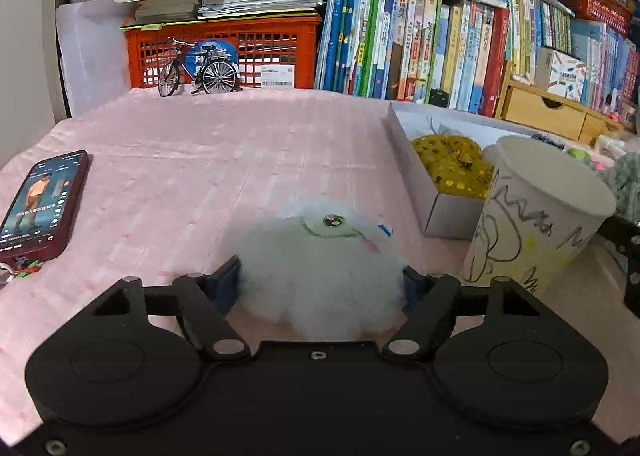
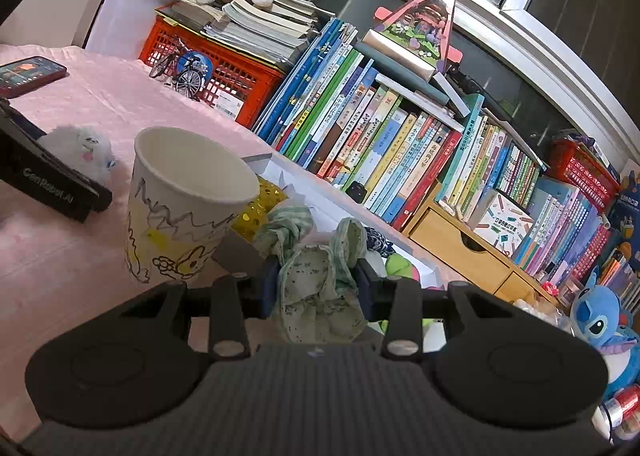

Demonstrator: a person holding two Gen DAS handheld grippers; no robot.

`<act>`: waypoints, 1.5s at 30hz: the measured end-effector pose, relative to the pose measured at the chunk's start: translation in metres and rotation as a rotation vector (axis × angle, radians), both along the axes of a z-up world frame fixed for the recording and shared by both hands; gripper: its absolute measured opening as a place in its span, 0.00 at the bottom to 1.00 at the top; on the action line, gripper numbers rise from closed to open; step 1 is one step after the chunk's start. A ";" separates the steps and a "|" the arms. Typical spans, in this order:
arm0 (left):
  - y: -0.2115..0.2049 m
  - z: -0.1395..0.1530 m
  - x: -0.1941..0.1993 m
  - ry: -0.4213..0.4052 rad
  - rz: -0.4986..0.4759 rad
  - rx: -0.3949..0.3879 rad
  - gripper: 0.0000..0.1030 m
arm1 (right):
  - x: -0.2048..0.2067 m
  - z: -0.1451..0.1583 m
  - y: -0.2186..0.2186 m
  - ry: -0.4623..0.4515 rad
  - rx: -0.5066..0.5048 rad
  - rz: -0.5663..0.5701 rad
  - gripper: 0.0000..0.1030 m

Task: Organize soft objects
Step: 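Carry the pompom and pale green scrunchie toward the white tray with both tools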

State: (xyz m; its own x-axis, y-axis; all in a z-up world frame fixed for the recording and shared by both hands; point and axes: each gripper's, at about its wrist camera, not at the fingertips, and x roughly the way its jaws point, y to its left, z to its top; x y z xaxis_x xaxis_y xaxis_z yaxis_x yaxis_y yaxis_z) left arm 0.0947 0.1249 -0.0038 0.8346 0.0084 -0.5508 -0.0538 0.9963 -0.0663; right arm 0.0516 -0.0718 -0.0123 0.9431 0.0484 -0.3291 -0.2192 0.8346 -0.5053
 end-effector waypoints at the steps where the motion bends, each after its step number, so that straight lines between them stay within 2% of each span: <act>1: 0.000 0.001 0.000 -0.005 -0.003 -0.005 0.69 | 0.000 0.000 0.000 0.000 0.000 0.000 0.45; 7: -0.007 0.022 -0.007 -0.070 -0.019 0.058 0.68 | 0.001 0.003 -0.001 -0.006 0.011 0.000 0.46; 16: -0.016 0.067 -0.002 -0.135 -0.075 0.090 0.68 | 0.001 0.024 -0.010 0.009 0.089 0.012 0.46; 27: -0.026 0.122 0.033 -0.129 -0.192 0.019 0.69 | 0.018 0.069 -0.041 0.024 0.201 0.025 0.46; 31: -0.039 0.132 0.056 -0.100 -0.234 0.031 0.69 | 0.033 0.084 -0.060 0.031 0.238 -0.011 0.46; 37: -0.057 0.136 0.104 0.007 -0.277 -0.004 0.69 | 0.066 0.103 -0.086 0.072 0.265 -0.055 0.46; 45: -0.081 0.129 0.170 0.100 -0.250 0.030 0.69 | 0.127 0.113 -0.099 0.198 0.381 -0.052 0.45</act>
